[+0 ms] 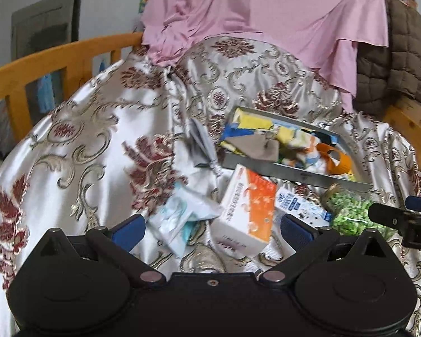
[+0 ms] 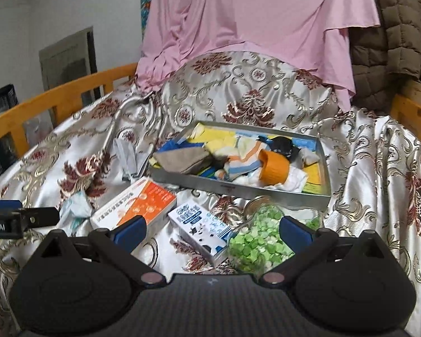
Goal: Organize soft objects
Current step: 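Withdraw both grippers from the tray back over the remaining items, then grasp the grey face mask with the right gripper while the left grasps the white tissue packet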
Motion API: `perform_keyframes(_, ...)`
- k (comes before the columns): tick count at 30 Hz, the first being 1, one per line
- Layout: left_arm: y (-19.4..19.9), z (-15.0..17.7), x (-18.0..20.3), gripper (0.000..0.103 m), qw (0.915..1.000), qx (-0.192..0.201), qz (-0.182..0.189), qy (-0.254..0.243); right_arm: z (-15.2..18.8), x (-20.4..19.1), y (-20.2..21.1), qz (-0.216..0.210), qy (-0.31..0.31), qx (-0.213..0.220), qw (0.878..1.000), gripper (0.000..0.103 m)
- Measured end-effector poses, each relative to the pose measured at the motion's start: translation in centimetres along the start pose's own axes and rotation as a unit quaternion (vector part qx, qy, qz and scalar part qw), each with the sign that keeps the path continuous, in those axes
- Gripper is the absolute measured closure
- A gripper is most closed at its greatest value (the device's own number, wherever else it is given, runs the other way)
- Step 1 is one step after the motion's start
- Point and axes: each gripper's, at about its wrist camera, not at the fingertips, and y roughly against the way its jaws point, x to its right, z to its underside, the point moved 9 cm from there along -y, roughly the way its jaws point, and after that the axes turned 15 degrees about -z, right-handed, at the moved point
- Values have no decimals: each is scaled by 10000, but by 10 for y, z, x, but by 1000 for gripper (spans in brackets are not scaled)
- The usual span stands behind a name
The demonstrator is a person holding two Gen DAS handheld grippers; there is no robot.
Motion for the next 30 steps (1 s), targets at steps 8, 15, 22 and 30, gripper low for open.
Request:
perform_keyframes(8,-14,19,-22,1,9991,-346,-58,242,12,-14,-18,-52,220,-311,9993,0)
perform_keyframes(15,-23,29,-38,1,9980,-458,-76,433,20,-35,-32,-240,518,-476,9972,0)
perform_keyframes(22,-33,24,-39,1,9994,-358,40,-12,28,-52,-42,-358,753,-449,9955,0)
perform_keyframes(30,-28,4,-30,1,9859,156,711,-1510,20,-59,-48,-285,867,-316,9953,0)
